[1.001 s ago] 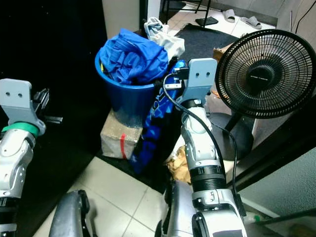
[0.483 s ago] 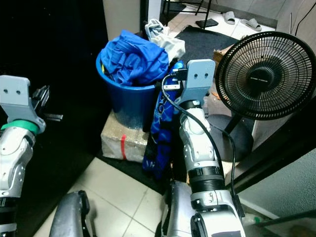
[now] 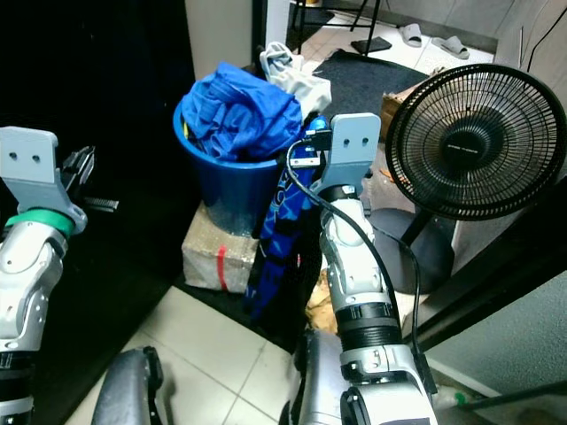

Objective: Clothes washing

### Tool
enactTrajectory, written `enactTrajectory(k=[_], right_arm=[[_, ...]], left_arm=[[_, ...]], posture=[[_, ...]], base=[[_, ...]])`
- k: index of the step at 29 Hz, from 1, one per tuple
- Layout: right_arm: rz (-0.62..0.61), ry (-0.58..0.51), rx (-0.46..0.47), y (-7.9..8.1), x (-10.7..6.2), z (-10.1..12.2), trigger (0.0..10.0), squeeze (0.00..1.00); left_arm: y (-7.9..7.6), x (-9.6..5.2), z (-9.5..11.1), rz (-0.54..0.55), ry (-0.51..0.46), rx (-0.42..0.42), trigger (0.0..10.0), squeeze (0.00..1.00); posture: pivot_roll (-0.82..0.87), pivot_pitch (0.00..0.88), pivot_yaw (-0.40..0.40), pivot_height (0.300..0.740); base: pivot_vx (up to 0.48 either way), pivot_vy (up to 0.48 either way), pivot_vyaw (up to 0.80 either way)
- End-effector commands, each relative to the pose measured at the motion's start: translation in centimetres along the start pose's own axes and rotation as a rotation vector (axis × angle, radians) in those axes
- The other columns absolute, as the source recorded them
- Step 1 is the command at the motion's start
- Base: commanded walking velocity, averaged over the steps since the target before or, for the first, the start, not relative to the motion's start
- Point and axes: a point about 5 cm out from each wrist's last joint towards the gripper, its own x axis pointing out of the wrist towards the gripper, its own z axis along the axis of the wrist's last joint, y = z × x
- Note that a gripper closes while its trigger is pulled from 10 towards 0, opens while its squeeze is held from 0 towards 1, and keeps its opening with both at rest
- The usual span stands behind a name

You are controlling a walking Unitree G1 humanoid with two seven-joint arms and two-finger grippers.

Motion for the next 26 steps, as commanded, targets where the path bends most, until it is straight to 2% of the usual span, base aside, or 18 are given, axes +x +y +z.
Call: enactTrajectory(k=[1, 26], right_arm=[[-0.004, -0.015, 0.004, -0.07, -0.03, 0.35, 10.0, 0.0], [0.003, -0.015, 0.004, 0.01, 0.07, 0.35, 10.0, 0.0]], left_arm=[[-0.17, -0.11, 0.13, -0.012, 0.001, -0.003, 10.0, 0.0], [-0.22, -0.04, 0.43, -0.011, 0.0, -0.007, 10.0, 0.0]], posture=[[0.1, 0.041, 0.014, 0.59], [0.1, 0.033, 0.01, 0.655]], base=[[0.0, 0.0, 0.0], [0.0, 0.0, 0.0]])
